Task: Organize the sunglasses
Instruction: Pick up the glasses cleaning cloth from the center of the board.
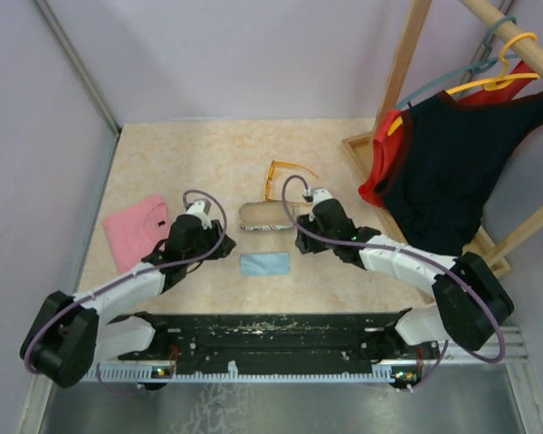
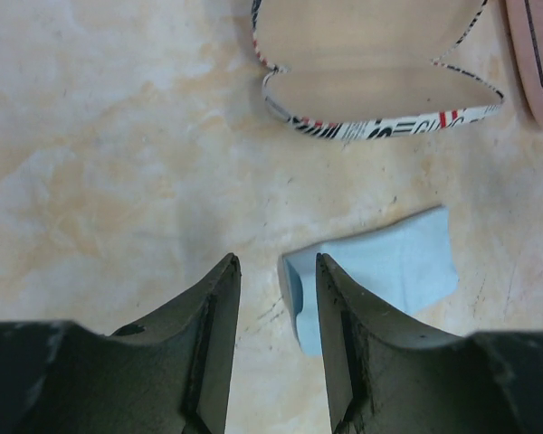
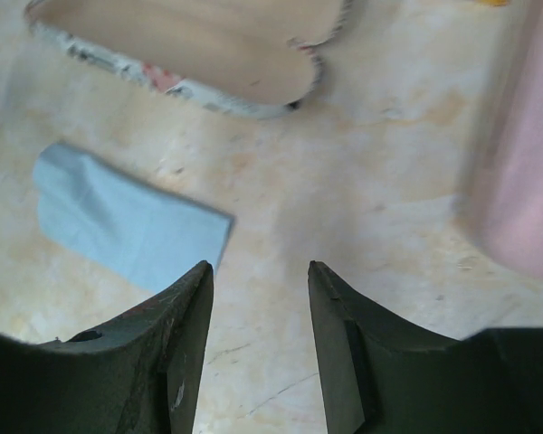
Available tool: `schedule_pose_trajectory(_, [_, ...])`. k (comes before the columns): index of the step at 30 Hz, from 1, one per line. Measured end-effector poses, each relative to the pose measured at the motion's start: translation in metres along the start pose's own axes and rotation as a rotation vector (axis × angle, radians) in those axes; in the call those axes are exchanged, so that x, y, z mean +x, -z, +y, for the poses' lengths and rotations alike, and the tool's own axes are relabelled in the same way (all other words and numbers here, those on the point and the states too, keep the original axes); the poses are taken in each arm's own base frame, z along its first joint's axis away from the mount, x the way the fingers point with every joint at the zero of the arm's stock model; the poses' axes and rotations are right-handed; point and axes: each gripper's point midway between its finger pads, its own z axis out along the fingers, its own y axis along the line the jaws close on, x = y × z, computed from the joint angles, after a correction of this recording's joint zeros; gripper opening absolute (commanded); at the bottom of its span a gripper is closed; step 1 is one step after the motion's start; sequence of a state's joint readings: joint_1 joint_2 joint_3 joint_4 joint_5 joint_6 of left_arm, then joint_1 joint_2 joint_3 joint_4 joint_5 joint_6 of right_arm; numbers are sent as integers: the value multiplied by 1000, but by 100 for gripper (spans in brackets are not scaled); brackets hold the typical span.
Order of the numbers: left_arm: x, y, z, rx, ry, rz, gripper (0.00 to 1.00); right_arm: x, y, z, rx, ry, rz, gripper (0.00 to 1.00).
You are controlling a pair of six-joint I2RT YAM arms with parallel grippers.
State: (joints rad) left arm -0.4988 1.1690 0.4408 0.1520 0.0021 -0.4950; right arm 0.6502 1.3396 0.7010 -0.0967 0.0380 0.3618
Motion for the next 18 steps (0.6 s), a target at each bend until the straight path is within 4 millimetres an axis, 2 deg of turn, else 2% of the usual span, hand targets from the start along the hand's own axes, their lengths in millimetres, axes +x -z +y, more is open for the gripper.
schedule_pose_trajectory(4, [16, 14, 9, -13, 41, 0, 46, 21, -1, 38, -89, 107, 55, 47])
schedule_pose_trajectory(7, [19, 19, 13, -25, 67, -14, 46, 35, -10, 53, -105, 178, 113, 46])
schedule_pose_trajectory(11, [15, 21, 12, -26, 79, -30, 46, 46, -24, 54, -79, 242, 170, 46])
schedule_pose_trajectory(18, [12, 24, 11, -22, 82, -43, 46, 42, -35, 52, -46, 313, 191, 46])
